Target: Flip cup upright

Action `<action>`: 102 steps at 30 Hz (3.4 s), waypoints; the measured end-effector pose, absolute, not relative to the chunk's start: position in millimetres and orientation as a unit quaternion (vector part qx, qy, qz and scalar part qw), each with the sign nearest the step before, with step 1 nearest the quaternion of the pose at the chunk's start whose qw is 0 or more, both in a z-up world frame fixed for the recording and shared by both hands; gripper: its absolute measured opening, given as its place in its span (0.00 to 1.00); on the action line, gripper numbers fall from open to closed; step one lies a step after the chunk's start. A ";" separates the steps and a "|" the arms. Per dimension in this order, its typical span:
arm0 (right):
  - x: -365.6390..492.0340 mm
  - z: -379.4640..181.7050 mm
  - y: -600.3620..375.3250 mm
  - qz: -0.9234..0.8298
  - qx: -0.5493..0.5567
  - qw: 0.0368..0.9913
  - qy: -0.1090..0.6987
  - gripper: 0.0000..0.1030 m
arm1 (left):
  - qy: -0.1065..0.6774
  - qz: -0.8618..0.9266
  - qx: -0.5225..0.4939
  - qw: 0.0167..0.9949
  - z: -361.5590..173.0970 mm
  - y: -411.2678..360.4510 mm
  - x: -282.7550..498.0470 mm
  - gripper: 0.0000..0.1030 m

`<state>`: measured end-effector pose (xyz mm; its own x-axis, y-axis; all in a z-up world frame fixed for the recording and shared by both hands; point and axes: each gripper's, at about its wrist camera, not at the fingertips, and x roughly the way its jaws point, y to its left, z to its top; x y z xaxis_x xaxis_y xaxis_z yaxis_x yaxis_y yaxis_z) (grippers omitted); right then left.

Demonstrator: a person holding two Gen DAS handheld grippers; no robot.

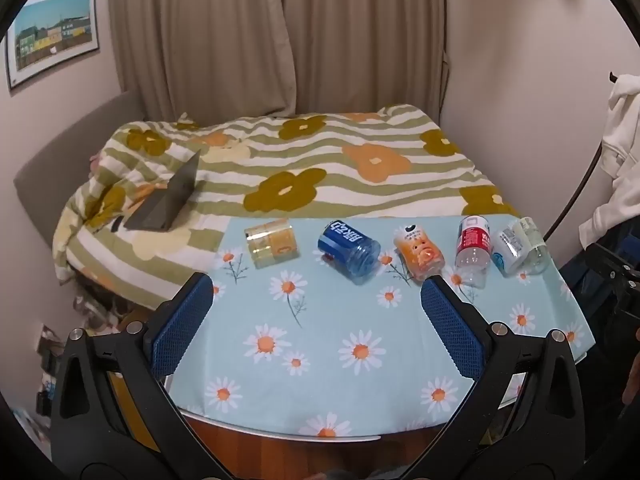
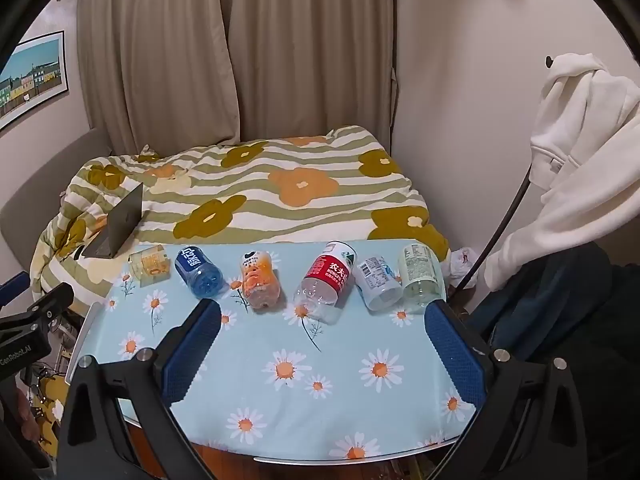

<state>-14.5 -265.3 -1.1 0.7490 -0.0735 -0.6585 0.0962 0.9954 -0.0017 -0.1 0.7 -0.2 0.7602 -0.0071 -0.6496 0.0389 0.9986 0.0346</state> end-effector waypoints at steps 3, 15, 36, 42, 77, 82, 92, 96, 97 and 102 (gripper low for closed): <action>-15.6 -0.7 -265.1 -0.046 0.015 0.934 0.354 0.99 | 0.345 -0.010 0.024 0.938 0.1 1.2 0.2 1.00; -20.3 1.5 -264.5 -0.045 0.017 0.936 0.350 0.99 | 0.336 -0.012 0.025 0.941 -0.3 -1.3 1.4 1.00; -22.3 3.0 -264.9 -0.045 0.016 0.936 0.347 0.99 | 0.337 -0.013 0.023 0.941 3.3 -11.1 -4.3 1.00; -22.3 2.7 -265.5 -0.045 0.016 0.937 0.347 0.99 | 0.337 -0.014 0.023 0.941 2.7 -10.9 -4.5 1.00; -24.7 6.2 -263.9 -0.043 0.019 0.937 0.346 0.99 | 0.337 -0.016 0.024 0.941 5.4 -21.7 -6.4 1.00; -24.7 5.8 -264.4 -0.043 0.019 0.937 0.346 0.99 | 0.336 -0.016 0.024 0.941 5.4 -21.6 -6.5 1.00; -28.2 16.6 -251.6 -0.055 0.024 0.937 0.345 0.99 | 0.337 -0.022 0.021 0.941 10.6 -26.2 -5.4 1.00; -26.3 16.8 -249.7 -0.067 0.034 0.935 0.345 0.99 | 0.342 -0.035 0.020 0.939 9.9 -22.8 0.5 1.00; -25.7 15.3 -251.5 -0.070 0.036 0.935 0.345 0.99 | 0.344 -0.039 0.019 0.938 8.6 -18.4 2.6 1.00; -21.4 9.7 -256.2 -0.086 0.051 0.931 0.352 0.99 | 0.358 -0.071 0.014 0.931 -2.2 -0.7 16.4 1.00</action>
<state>-21.4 -256.2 9.7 0.7370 -0.1240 -0.6644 0.1954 0.9802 0.0337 16.4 -0.7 -2.2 0.7328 -0.1225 -0.6693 0.1431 0.9894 -0.0244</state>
